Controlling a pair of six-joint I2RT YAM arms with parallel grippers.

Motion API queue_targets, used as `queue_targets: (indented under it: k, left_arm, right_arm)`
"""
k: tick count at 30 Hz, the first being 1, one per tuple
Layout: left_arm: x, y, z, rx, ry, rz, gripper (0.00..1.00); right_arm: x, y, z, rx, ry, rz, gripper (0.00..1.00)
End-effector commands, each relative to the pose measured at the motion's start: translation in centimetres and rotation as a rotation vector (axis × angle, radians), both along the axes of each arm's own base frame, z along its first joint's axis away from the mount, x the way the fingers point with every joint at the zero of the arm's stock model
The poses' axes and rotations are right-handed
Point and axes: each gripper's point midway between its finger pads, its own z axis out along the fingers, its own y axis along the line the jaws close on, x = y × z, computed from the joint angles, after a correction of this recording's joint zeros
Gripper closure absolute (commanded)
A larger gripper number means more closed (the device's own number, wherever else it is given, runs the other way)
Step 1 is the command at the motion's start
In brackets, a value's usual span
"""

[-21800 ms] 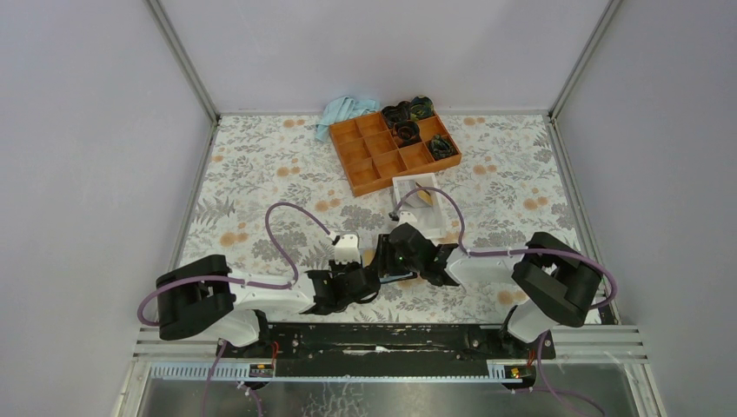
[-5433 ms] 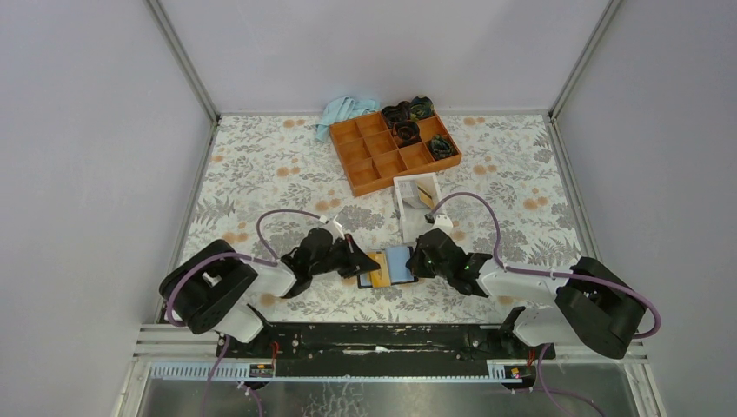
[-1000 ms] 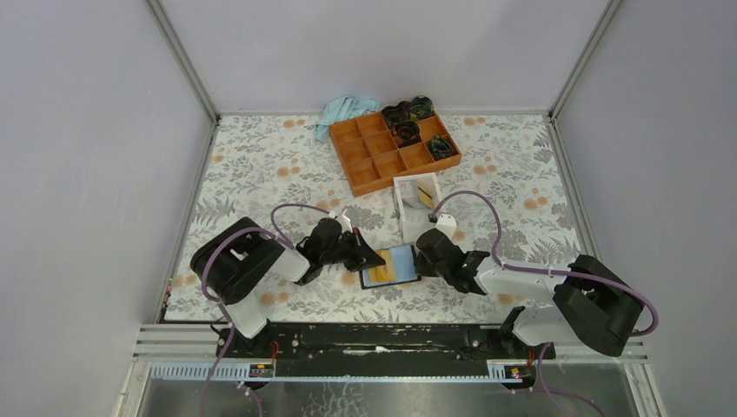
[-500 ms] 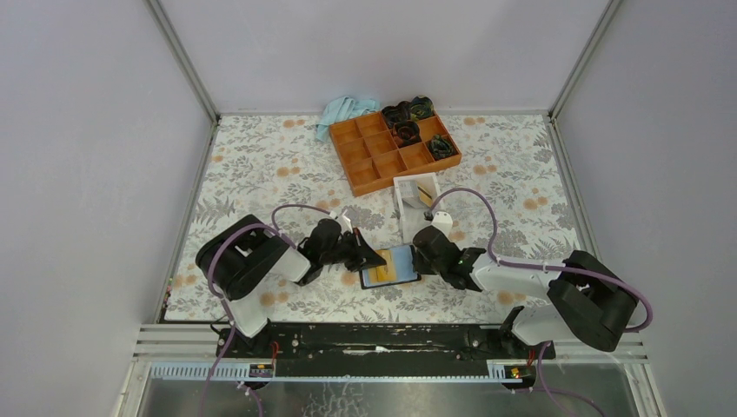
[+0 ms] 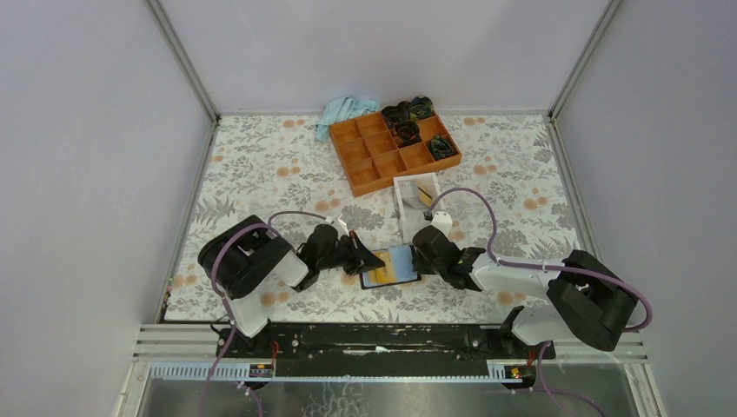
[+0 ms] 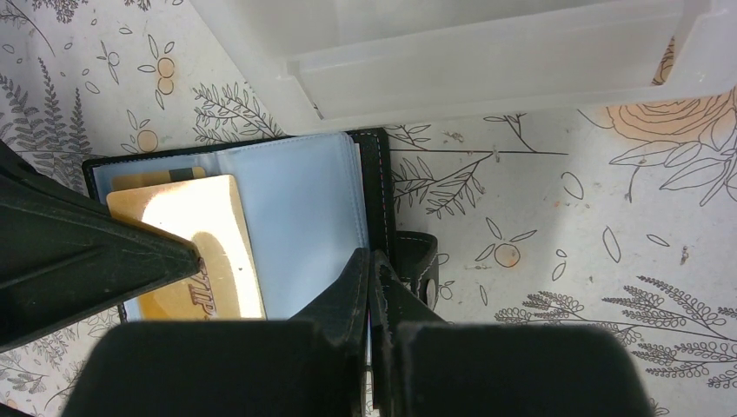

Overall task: Put the credit cards into the card holder
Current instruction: Insert the credit card into the card holder.

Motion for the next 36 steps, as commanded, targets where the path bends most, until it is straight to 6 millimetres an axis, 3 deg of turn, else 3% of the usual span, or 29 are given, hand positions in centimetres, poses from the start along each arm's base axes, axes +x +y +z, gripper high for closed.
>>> queue_targets:
  k: [1, 13, 36]
  left_arm:
    - [-0.5, 0.7, -2.3, 0.055, 0.047, 0.034, 1.00]
    - [0.4, -0.1, -2.2, 0.043, 0.043, 0.036, 1.00]
    - [0.5, 0.9, -1.8, -0.015, 0.043, 0.143, 1.00]
  right_arm:
    - [-1.7, -1.1, -2.1, -0.066, 0.076, 0.031, 1.00]
    - [-1.8, -1.1, -2.1, -0.062, 0.079, 0.039, 1.00]
    - [-2.1, -1.4, -2.3, -0.075, 0.088, 0.046, 1.00]
